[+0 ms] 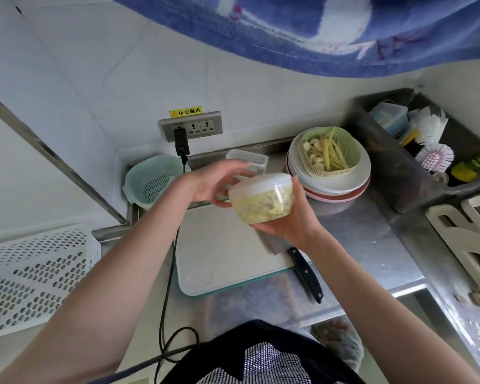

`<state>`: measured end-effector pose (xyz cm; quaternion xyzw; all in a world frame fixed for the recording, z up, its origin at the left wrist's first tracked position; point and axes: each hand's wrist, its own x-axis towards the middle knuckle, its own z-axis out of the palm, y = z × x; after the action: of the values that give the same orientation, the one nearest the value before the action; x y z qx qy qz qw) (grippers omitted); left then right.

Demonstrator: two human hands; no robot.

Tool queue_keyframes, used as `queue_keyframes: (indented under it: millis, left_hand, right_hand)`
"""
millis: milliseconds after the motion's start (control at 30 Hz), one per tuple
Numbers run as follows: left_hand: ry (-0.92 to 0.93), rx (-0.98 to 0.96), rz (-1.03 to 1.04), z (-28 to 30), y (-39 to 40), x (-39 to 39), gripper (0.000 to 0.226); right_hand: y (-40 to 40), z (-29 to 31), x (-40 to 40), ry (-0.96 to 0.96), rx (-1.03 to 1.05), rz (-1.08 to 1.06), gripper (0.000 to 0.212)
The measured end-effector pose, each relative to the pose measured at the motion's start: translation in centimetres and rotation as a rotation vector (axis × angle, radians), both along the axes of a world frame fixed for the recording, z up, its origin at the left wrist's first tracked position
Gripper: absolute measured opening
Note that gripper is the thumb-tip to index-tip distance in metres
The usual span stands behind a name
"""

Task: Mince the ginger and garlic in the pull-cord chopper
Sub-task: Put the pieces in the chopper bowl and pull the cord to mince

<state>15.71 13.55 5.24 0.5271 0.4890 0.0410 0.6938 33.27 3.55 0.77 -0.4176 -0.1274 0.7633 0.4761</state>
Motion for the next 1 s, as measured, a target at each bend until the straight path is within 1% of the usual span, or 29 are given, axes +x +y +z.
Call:
queue_keyframes:
  millis: [67, 200, 233, 400, 467, 533, 633, 700, 733, 767, 800, 867, 900, 933, 1000]
  left_hand:
    - [-0.058, -0.014, 0.016, -0.1, 0.0, -0.3, 0.044]
    - [-0.139, -0.071, 0.078, -0.4, -0.5, -0.5, 0.036]
    - [-0.151, -0.088, 0.087, -0.5, -0.8, -0.6, 0.037]
    - [-0.192, -0.203, -0.011, -1.2, -1.7, -0.6, 0.07]
    - [-0.242, -0.229, -0.021, -1.2, -2.0, -0.5, 0.085]
    - [-0.285, -0.226, 0.002, -1.2, -2.3, -0.4, 0.097]
    - [-0.332, -0.194, 0.053, -1.5, -2.4, -0.5, 0.103]
    - [-0.321, -0.17, 0.08, -1.7, -2.4, -0.5, 0.108]
    - [-0.294, -0.147, 0.094, -1.6, -2.6, -0.5, 0.106]
    - [-0.247, -0.103, 0.105, -1.3, -2.7, -0.3, 0.099]
    - [-0.182, -0.04, 0.109, -1.1, -2.9, -0.1, 0.088]
    - [-0.055, 0.093, 0.102, -0.7, -3.1, 0.4, 0.066]
    - [-0.028, 0.13, 0.103, -0.7, -3.0, 0.7, 0.057]
    - [-0.03, 0.133, 0.116, -0.6, -3.0, 0.9, 0.049]
    - [-0.097, 0.063, 0.195, 0.0, -3.0, 0.9, 0.036]
  right_hand:
    - [-0.3, -0.3, 0.2, 0.052, 0.009, -0.018, 0.079]
    - [-0.2, -0.4, 0.3, 0.122, 0.021, -0.042, 0.077]
    - [-0.2, -0.5, 0.3, 0.133, 0.026, -0.043, 0.076]
    - [-0.4, -0.3, 0.0, 0.206, 0.05, 0.028, 0.07]
    - [-0.6, -0.2, -0.2, 0.193, 0.043, 0.059, 0.07]
    - [-0.6, -0.3, -0.1, 0.156, 0.022, 0.06, 0.068]
    - [-0.3, -0.6, 0.2, 0.082, -0.032, 0.038, 0.059]
    - [0.2, -1.3, 0.4, -0.063, -0.091, -0.004, 0.054]
    - [0.4, -1.6, 0.5, -0.146, -0.12, -0.025, 0.055]
    - [0.7, -2.0, 0.7, -0.196, -0.15, -0.049, 0.059]
    - [0.9, -2.2, 0.9, -0.195, -0.172, -0.063, 0.066]
    - [1.1, -2.2, 1.1, -0.12, -0.197, -0.033, 0.077]
    - [1.1, -1.9, 1.3, -0.082, -0.211, -0.002, 0.077]
    - [1.0, -1.6, 1.4, -0.04, -0.225, 0.027, 0.072]
    - [0.7, -1.2, 1.6, 0.068, -0.235, 0.079, 0.06]
